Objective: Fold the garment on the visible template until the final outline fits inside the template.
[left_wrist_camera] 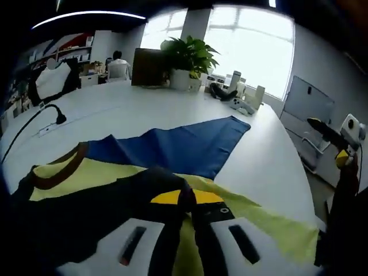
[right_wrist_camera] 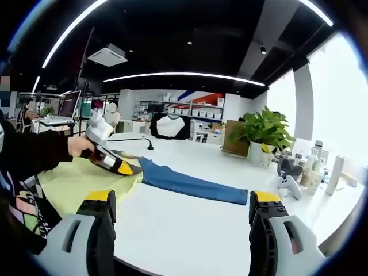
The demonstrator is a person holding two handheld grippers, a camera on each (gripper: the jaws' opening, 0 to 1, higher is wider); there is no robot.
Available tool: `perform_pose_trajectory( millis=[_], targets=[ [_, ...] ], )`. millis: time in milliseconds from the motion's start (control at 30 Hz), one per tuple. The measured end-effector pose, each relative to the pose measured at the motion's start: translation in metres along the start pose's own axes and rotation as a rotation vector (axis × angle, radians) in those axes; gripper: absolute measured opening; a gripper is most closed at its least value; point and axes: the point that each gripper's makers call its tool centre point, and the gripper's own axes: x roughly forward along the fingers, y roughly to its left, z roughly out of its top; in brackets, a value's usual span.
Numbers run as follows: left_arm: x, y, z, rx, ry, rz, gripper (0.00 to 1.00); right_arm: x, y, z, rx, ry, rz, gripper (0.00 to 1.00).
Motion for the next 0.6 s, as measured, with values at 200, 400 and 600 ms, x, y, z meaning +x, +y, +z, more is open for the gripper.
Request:
perform_pose_trajectory(
  millis=[200,400,600],
  targets=[
    [0.002,-0.011,0.0,0.058,-0.005,-0.048,0.11,-0.001,-0.001,-0.003,0.01,0.006,0.001,0.99],
    [0.007,-0.016,0.003,0.176,-0.014,-0.06,0.19,-0.001,-0.002,-0.003,0.01,0.006,-0.001,0.99],
    [-0.003,-0.018,0.022,0.247,-0.066,-0.068,0.33,0.0,-0.003,-0.003,0.012,0.011,-0.003,0.99]
  ],
)
